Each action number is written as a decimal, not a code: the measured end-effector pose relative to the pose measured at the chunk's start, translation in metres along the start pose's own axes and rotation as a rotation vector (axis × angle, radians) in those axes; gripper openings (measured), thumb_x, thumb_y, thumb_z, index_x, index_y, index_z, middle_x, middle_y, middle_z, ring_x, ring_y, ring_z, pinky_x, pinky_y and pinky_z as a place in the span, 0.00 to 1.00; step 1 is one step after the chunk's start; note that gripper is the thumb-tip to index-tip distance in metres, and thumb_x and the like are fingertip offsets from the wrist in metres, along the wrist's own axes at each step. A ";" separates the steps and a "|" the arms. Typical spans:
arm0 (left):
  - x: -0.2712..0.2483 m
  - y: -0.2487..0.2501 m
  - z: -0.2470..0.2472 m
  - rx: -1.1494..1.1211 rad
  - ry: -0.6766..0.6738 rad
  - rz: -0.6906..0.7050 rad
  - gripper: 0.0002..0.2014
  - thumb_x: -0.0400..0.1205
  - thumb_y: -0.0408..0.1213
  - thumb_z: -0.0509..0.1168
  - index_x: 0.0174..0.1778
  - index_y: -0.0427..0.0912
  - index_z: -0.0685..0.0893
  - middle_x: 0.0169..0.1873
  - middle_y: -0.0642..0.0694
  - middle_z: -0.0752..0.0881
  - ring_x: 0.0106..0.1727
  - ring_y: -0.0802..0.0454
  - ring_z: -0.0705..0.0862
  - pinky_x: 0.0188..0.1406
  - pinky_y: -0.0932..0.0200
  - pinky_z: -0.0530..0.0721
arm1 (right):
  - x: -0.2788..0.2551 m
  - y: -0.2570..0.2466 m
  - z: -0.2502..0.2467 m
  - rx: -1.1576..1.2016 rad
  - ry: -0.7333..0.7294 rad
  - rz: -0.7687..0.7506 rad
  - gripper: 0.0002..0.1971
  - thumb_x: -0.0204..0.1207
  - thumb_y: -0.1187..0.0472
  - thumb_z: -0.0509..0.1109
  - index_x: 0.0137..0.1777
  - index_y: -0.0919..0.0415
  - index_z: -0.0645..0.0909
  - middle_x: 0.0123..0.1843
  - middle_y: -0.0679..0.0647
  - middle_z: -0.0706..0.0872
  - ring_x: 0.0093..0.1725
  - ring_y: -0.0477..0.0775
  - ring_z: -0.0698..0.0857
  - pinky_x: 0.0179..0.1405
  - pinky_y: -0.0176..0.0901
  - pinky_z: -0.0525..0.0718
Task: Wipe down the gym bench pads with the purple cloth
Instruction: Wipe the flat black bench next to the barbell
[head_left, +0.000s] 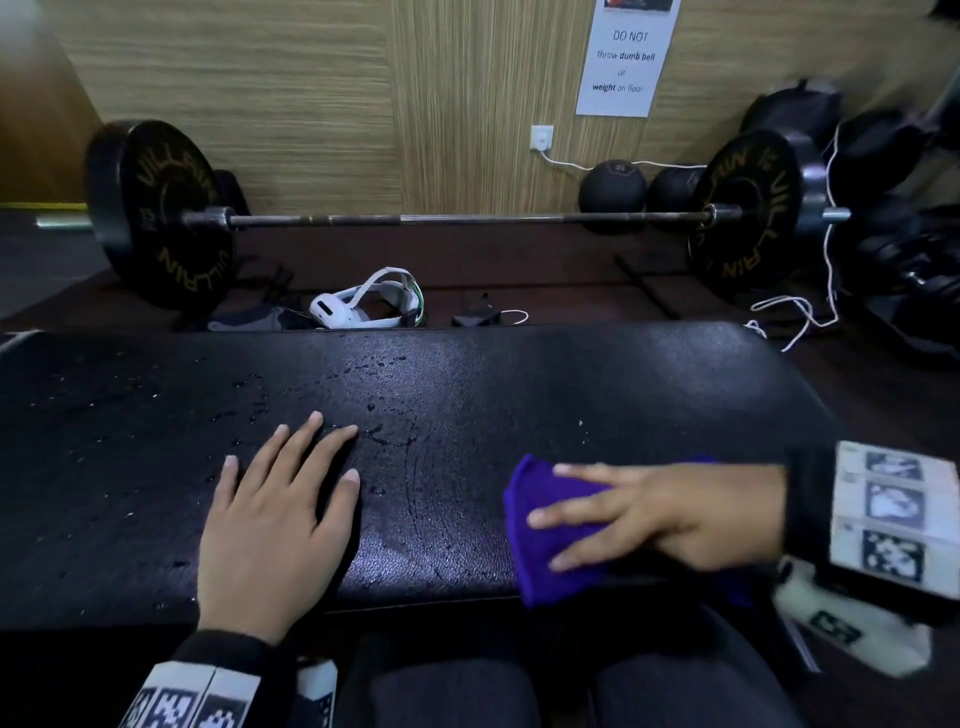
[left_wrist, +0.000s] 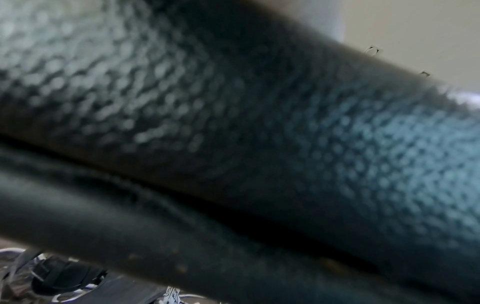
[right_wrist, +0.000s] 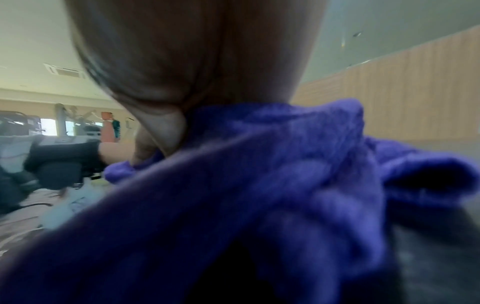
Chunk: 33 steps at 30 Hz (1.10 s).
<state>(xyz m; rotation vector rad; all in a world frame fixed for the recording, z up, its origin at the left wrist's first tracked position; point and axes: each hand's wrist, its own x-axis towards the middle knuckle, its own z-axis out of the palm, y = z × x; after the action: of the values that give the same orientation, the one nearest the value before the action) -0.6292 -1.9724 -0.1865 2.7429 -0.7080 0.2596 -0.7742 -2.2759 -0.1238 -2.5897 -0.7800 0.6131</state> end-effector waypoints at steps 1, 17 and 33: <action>0.000 0.000 0.000 0.000 0.002 0.000 0.28 0.80 0.58 0.45 0.75 0.63 0.72 0.78 0.57 0.70 0.81 0.53 0.65 0.79 0.40 0.59 | -0.006 0.010 -0.008 0.019 0.031 0.052 0.35 0.71 0.77 0.52 0.77 0.51 0.66 0.81 0.39 0.55 0.80 0.35 0.37 0.77 0.30 0.35; 0.000 0.000 0.001 -0.018 0.014 0.009 0.28 0.79 0.59 0.44 0.75 0.63 0.72 0.79 0.57 0.69 0.81 0.52 0.64 0.79 0.40 0.57 | 0.019 -0.020 0.032 -0.429 0.202 0.000 0.32 0.72 0.63 0.53 0.78 0.48 0.65 0.82 0.48 0.59 0.82 0.53 0.54 0.82 0.47 0.47; 0.003 -0.001 0.004 0.000 0.010 0.012 0.30 0.78 0.59 0.41 0.76 0.63 0.71 0.79 0.56 0.68 0.81 0.51 0.63 0.80 0.39 0.55 | 0.078 -0.053 0.069 -0.974 0.351 -0.095 0.24 0.81 0.56 0.54 0.77 0.42 0.64 0.83 0.42 0.54 0.79 0.70 0.58 0.74 0.60 0.66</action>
<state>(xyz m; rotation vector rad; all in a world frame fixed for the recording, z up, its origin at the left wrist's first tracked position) -0.6258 -1.9743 -0.1892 2.7364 -0.7221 0.2756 -0.7730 -2.1736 -0.1801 -3.3086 -1.2851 -0.3744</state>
